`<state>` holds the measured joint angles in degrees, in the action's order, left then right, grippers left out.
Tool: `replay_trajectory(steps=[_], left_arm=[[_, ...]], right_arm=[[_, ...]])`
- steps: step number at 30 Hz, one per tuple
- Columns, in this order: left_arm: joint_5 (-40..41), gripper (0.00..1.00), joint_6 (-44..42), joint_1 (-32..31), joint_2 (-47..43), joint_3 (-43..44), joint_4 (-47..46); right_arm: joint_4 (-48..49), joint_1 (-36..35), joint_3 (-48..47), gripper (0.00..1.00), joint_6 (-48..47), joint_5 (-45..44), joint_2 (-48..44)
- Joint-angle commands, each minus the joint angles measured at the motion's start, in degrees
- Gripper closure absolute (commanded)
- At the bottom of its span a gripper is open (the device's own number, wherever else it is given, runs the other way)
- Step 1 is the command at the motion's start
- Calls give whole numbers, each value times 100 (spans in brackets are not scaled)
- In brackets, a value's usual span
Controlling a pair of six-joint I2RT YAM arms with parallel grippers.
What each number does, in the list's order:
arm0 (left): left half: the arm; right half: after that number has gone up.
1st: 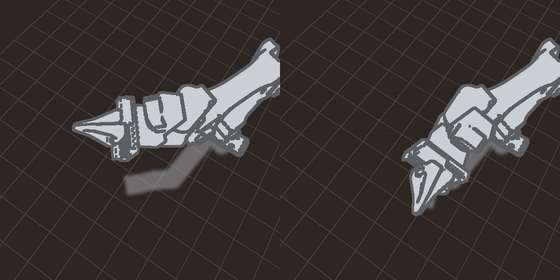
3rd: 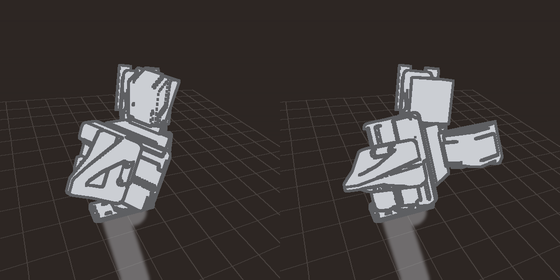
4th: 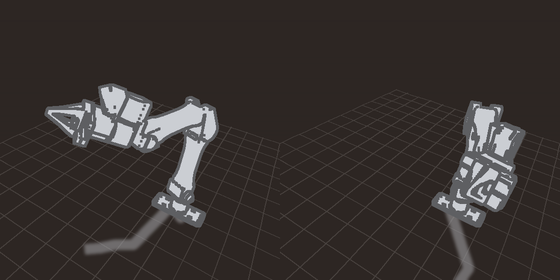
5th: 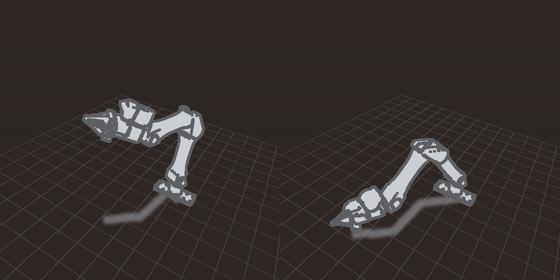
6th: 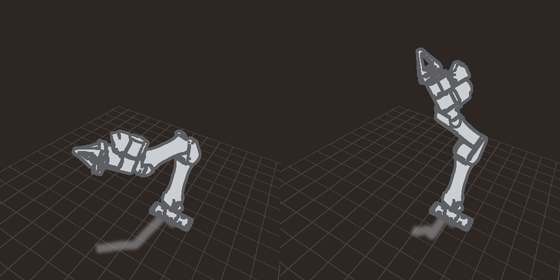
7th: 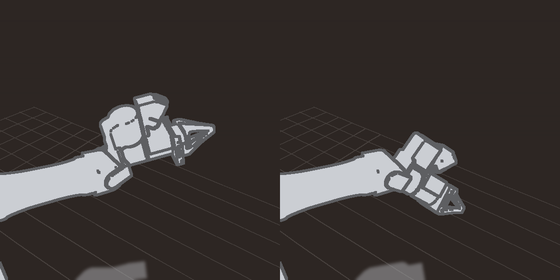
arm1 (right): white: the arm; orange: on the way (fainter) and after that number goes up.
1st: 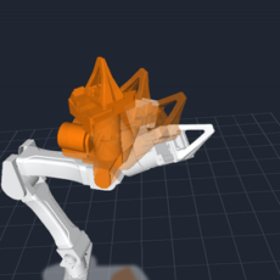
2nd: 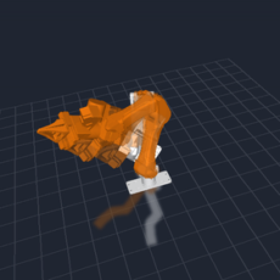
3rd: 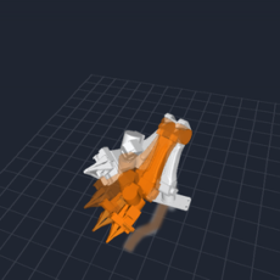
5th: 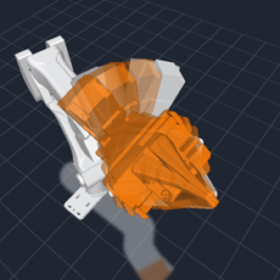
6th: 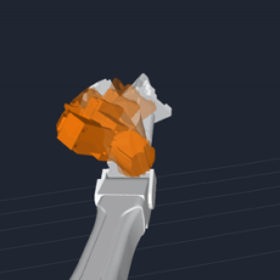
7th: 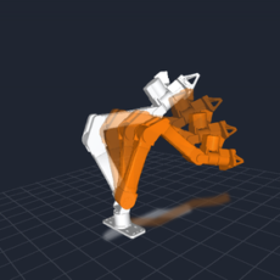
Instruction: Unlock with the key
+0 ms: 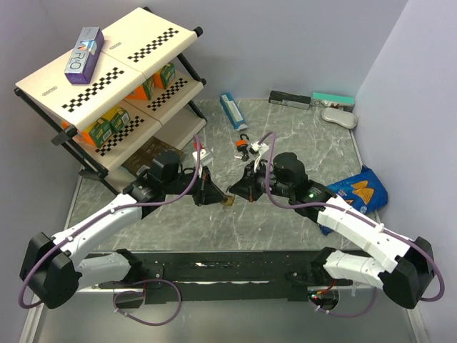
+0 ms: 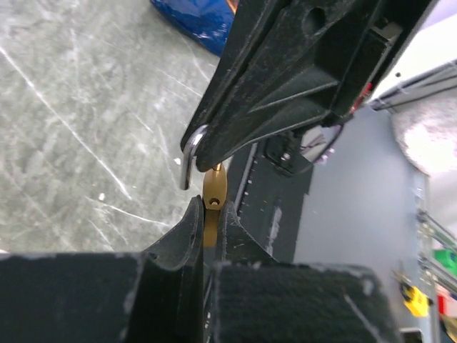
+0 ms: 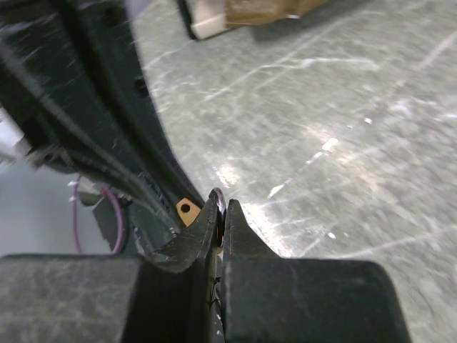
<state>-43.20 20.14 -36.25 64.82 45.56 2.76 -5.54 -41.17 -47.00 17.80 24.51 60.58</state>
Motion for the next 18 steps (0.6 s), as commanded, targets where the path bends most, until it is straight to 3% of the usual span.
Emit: replay_trajectory(steps=[1,5,11,15,18], left_arm=[[1233,99,-54,-206,-127,199,339],[2007,99,112,-532,-101,243,356],[3870,99,420,-1103,-13,313,462],[4241,99,771,-1253,110,234,190],[4057,99,1027,-1227,180,129,-126]], right_arm=[[-613,-233,-678,100,74,-1245,76],[-1106,-593,-1108,100,258,-2309,498],[-1713,-647,-1505,100,952,-4047,1043],[-1556,-621,-1522,100,1225,-4402,1263],[-1337,-525,-1453,96,1287,-4010,1317]])
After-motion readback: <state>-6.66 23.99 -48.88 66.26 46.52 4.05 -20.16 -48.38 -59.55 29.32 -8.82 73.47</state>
